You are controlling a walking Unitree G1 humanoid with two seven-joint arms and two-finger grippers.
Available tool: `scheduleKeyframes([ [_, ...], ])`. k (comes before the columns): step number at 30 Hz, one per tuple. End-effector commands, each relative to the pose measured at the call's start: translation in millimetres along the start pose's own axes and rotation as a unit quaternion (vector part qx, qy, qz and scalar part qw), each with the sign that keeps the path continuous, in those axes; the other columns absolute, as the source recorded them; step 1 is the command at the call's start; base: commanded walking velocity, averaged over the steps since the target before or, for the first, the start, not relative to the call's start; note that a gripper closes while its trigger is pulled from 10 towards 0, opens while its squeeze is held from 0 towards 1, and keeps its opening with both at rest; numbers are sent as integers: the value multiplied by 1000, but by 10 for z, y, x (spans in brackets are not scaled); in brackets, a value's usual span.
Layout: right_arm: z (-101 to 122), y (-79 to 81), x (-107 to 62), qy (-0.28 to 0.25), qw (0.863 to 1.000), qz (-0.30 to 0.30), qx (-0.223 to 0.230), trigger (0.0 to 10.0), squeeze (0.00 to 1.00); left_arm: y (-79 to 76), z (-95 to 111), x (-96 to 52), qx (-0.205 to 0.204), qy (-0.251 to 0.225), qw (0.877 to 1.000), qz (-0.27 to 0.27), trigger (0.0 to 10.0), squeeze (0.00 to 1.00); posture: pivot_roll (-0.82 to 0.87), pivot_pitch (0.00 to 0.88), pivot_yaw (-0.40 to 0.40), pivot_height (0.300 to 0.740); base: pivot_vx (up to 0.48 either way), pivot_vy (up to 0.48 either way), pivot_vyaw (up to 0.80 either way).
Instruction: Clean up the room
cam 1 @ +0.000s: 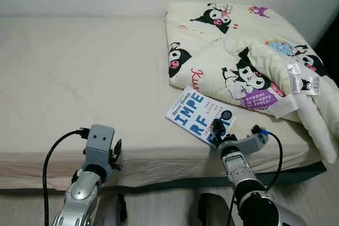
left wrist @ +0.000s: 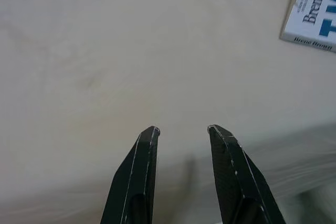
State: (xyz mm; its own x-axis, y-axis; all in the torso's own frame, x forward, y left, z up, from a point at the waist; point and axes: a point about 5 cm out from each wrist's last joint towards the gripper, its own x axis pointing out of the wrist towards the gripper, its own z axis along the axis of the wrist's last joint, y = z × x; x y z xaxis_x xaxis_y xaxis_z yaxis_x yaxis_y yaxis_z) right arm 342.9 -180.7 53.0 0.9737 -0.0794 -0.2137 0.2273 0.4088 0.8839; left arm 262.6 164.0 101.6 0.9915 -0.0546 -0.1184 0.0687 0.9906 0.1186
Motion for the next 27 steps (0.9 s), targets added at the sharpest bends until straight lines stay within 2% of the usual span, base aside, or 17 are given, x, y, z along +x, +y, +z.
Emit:
scheduleKeyframes([
  [1,-217,-112,-68,42,998,-26,39,10000,0,-4,-16,-28,2,6,1000,5,10000,0,205,219,-47,562,0,0,0],
  [4,-200,-113,-66,39,998,-23,53,10000,0,6,-8,-32,2,6,1000,10,10000,0,210,223,-46,562,0,0,0],
  [6,-159,-126,-65,29,996,-20,79,10000,0,27,3,-46,2,5,1000,20,10000,0,213,228,-46,562,0,0,0],
  [13,-119,-139,-63,26,996,-21,88,10000,0,35,2,-69,-3,7,999,33,10000,0,211,235,-45,562,0,0,0],
  [14,-118,-135,-60,28,995,-20,89,7333,0,37,1,-68,-5,8,999,35,10000,0,210,235,-45,562,0,0,0],
  [17,-118,-132,-59,29,995,-20,89,7333,0,39,-1,-68,-7,9,999,37,10000,0,209,235,-45,562,0,0,0],
  [18,-119,-127,-57,32,996,-18,85,0,0,38,1,-59,-9,9,999,39,10000,0,204,233,-49,562,0,0,0],
  [27,-111,-121,-51,37,996,-18,81,0,0,45,5,-49,-12,10,999,50,10000,0,201,231,-58,562,0,0,0],
])
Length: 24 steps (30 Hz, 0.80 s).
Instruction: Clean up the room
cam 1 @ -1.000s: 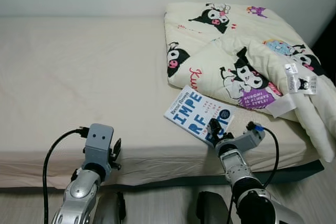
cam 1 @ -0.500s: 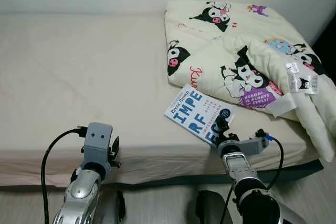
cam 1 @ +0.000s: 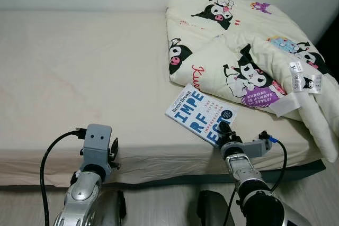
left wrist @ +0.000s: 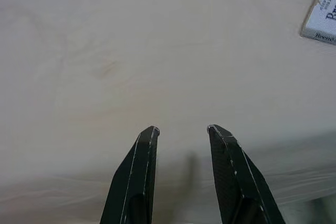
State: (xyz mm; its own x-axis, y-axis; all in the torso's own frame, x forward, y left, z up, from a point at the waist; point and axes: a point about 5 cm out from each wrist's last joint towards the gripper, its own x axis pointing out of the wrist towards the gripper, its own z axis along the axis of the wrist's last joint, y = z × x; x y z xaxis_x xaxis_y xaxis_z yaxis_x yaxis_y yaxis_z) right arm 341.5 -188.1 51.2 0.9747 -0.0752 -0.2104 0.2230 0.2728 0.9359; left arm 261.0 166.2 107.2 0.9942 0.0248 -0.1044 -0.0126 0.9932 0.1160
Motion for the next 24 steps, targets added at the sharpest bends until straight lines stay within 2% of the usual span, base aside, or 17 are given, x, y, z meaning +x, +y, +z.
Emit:
scheduleKeyframes([
  [1,-157,-91,-44,34,999,-23,8,0,0,29,-45,-23,-6,13,1000,11,10000,0,201,231,-59,562,0,0,0],
  [11,-149,-33,-16,36,999,-15,3,0,0,82,-24,13,-2,8,1000,28,10000,0,196,213,-65,562,0,0,0],
  [12,-148,-21,-11,38,999,-12,0,0,0,85,-20,21,-2,6,1000,30,10000,0,195,211,-66,562,0,0,0],
  [13,-143,62,21,44,999,8,-15,0,0,95,-6,48,-2,2,999,34,10000,0,186,195,-70,562,0,0,0],
  [16,-143,62,21,44,999,8,-15,0,0,95,-6,48,-2,2,999,34,10000,0,186,195,-70,562,0,0,0],
  [17,-142,102,35,47,998,17,-23,0,0,98,0,58,-2,1,999,36,10000,0,186,195,-70,562,0,0,0],
  [18,-163,208,66,59,996,47,-45,0,0,114,14,89,-2,-4,999,39,10000,0,168,167,-74,562,0,0,0],
  [19,-163,208,66,59,996,47,-45,0,0,114,14,89,-2,-4,999,39,10000,0,168,167,-74,562,0,0,0],
  [20,-185,312,90,69,992,76,-66,0,0,126,30,114,-2,-8,999,42,10000,0,165,163,-75,562,0,0,0],
  [21,-209,404,105,76,988,105,-85,706,0,136,43,142,-2,-12,999,45,10000,0,157,142,-77,562,0,0,0],
  [22,-234,492,110,81,982,134,-108,6941,0,140,68,174,-4,-19,999,47,10000,0,150,124,-78,562,0,0,0],
  [23,-252,538,108,82,978,151,-122,10000,0,140,84,198,-5,-22,999,48,10000,0,143,110,-77,562,0,0,0],
  [24,-272,578,94,85,972,170,-135,10000,0,137,108,217,-7,-28,998,47,10000,0,143,110,-77,562,0,0,0],
])
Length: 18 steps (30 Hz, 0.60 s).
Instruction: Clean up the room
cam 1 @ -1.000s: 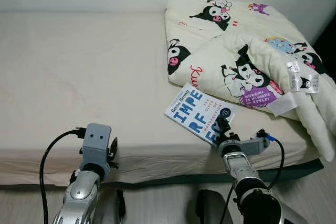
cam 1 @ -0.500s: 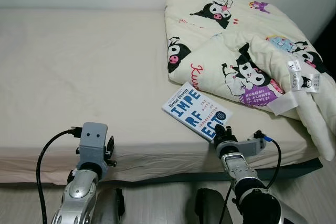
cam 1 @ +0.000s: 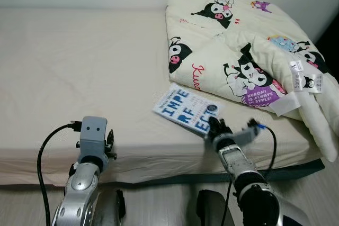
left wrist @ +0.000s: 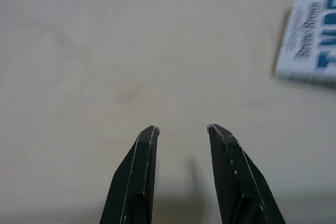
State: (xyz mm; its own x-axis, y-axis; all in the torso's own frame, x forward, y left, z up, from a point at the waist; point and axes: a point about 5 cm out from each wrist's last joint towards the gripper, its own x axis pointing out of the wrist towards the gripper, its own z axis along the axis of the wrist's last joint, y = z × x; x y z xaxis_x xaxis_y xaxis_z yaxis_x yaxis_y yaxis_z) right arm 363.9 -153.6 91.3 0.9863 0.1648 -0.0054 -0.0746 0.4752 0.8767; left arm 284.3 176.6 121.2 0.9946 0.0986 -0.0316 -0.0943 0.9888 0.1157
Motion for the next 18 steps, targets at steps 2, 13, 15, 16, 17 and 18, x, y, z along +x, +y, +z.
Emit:
scheduleKeyframes([
  [2,-49,103,2,14,998,45,-28,10000,0,18,-24,17,-6,0,1000,7,10000,0,133,93,-73,562,0,0,0],
  [13,-90,218,-173,5,995,104,-8,10000,0,31,35,101,-10,-15,1000,6,10000,0,112,45,-55,562,0,0,0],
  [15,-98,234,-198,6,994,110,-3,10000,0,41,36,107,-12,-16,1000,8,10000,0,112,42,-54,562,0,0,0],
  [16,-113,273,-211,9,993,121,1,10000,0,51,34,112,-21,-15,1000,10,10000,0,111,38,-54,562,0,0,0],
  [17,-132,314,-221,13,991,130,-8,10000,0,55,29,116,-27,-15,999,11,10000,0,107,30,-54,562,0,0,0],
  [18,-132,314,-221,13,991,130,-8,10000,0,55,29,116,-27,-15,999,11,10000,0,107,30,-54,562,0,0,0],
])
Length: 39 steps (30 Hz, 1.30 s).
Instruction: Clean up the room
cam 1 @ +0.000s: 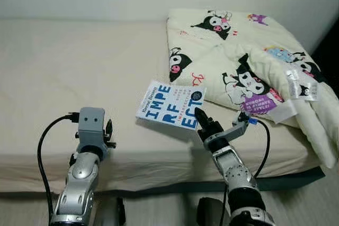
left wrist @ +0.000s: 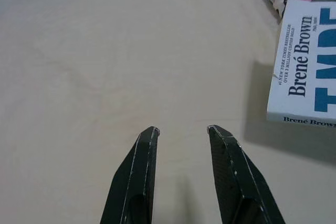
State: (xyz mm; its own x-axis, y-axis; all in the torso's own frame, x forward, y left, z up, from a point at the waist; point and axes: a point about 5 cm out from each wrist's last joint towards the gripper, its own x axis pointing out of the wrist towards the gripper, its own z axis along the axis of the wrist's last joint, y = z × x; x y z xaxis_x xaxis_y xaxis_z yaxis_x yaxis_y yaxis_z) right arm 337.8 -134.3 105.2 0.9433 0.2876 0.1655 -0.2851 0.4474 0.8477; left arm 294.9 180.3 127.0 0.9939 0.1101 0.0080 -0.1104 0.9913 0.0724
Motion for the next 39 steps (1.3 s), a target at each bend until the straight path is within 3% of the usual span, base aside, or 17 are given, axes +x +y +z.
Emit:
scheduleKeyframes([
  [1,-2,114,30,-1,999,32,-7,10000,0,23,-30,10,-8,4,1000,4,10000,0,107,28,-54,562,0,0,0],
  [5,6,169,48,-13,999,36,-38,10000,0,16,-34,17,-15,5,1000,1,10000,0,102,20,-53,562,0,0,0],
  [12,13,227,27,-15,998,39,-53,10000,0,1,-30,14,-20,2,1000,-7,10000,0,94,7,-55,581,0,0,0],
  [39,-14,279,-57,16,998,34,-52,10000,0,-1,-34,26,-28,-7,1000,-1,10000,0,97,0,-72,666,0,0,0],
])
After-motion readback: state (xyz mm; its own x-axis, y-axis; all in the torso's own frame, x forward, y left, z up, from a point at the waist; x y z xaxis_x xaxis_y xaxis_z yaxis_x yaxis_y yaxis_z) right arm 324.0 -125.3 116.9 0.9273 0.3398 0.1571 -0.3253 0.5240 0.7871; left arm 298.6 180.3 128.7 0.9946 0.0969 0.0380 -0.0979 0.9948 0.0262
